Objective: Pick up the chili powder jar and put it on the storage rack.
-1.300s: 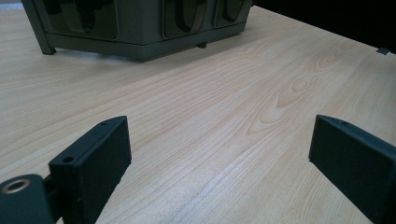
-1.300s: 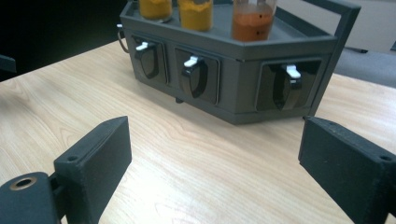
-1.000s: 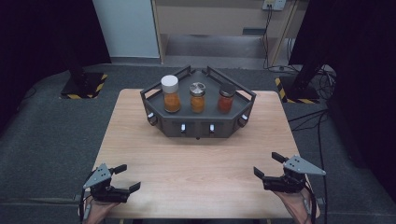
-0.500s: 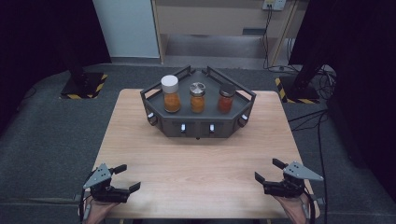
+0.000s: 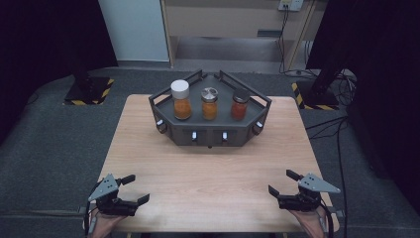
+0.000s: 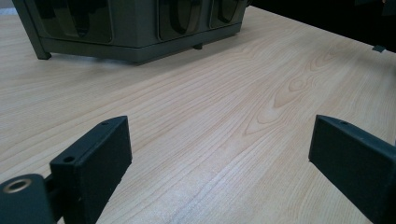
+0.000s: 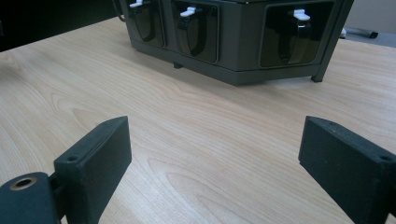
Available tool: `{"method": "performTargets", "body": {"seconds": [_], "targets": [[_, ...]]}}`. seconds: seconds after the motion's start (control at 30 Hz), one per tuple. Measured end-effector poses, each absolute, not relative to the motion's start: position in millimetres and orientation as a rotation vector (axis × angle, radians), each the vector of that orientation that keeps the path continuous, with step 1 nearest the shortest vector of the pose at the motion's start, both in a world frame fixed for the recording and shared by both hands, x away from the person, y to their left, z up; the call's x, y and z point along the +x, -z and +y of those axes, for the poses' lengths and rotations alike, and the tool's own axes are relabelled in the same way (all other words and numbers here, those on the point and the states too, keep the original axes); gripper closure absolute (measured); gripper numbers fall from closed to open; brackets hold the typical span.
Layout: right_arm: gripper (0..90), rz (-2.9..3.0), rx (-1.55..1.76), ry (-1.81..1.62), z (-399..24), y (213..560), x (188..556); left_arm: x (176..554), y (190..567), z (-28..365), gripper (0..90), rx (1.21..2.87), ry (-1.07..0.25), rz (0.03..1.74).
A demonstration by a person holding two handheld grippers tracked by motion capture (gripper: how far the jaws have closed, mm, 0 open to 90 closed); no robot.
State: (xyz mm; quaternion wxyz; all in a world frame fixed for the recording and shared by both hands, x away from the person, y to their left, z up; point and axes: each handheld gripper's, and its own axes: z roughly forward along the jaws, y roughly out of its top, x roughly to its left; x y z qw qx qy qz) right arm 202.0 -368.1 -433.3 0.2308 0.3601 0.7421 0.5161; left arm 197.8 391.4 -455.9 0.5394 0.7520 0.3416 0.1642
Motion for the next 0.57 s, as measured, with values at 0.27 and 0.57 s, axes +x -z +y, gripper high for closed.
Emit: {"method": "performTargets", "body": {"seconds": [0.27, 0.57], "targets": [[9.4, 2.039, 0.996, -1.416, -368.4, 433.9, 202.6, 197.9, 456.0, 391.4, 5.1, 1.788, -0.392, 0.81], [9.4, 2.036, 0.998, -1.416, -368.6, 434.4, 203.0, 198.0, 456.1, 391.4, 5.1, 1.787, -0.393, 0.81]]}}
